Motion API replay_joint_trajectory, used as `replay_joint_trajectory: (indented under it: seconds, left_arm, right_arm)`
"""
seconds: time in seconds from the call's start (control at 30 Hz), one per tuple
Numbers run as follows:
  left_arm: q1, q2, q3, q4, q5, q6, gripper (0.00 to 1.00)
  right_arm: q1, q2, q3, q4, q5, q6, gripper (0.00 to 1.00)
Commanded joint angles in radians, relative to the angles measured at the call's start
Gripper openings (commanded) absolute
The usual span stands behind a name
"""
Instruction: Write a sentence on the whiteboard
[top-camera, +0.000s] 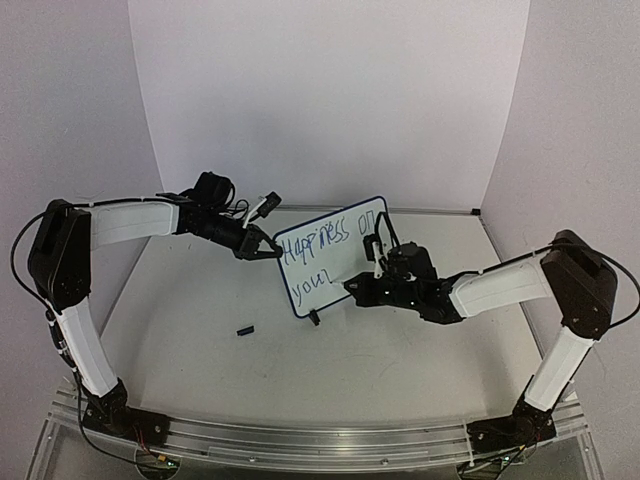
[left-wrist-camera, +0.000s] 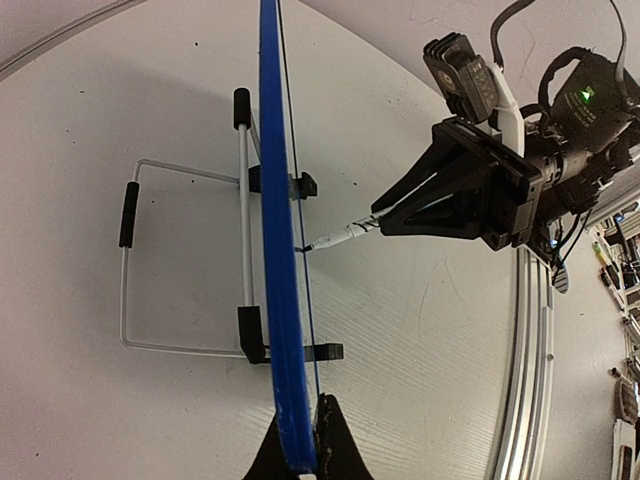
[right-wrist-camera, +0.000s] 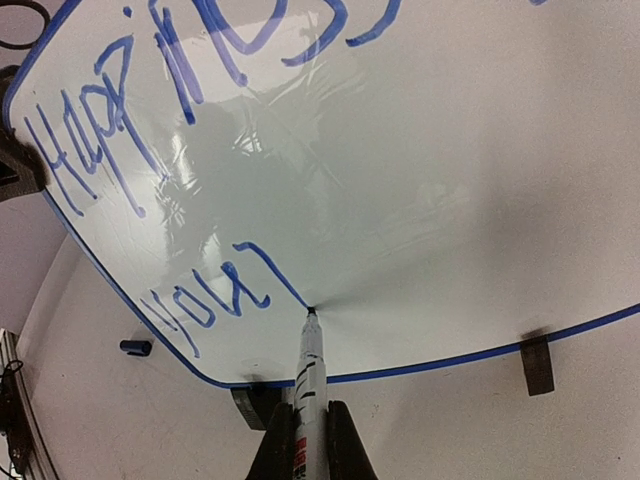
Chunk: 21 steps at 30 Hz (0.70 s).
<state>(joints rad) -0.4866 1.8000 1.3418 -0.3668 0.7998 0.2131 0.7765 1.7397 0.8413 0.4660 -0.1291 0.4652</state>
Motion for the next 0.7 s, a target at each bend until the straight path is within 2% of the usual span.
replay_joint_trajectory:
  seconds: [0.0, 0.3, 0.67]
  left_arm:
    - [-0.027, 0.019, -0.007, -0.089, -0.088, 0.067, 0.0]
    - [-0.027, 0.018, -0.007, -0.089, -0.088, 0.067, 0.0]
    - [-0.027, 0.016, -0.007, -0.089, -0.089, 0.068, 0.0]
  right_arm:
    - [-0.006, 0.011, 0.03, 0.027, -0.004, 0.005, 0.0]
    - [-0.006, 0.008, 0.079, 0.05, -0.022, 0.006, 0.0]
    - [-0.006, 0.004, 0.063, 0.057, 0.041, 0.014, 0.0]
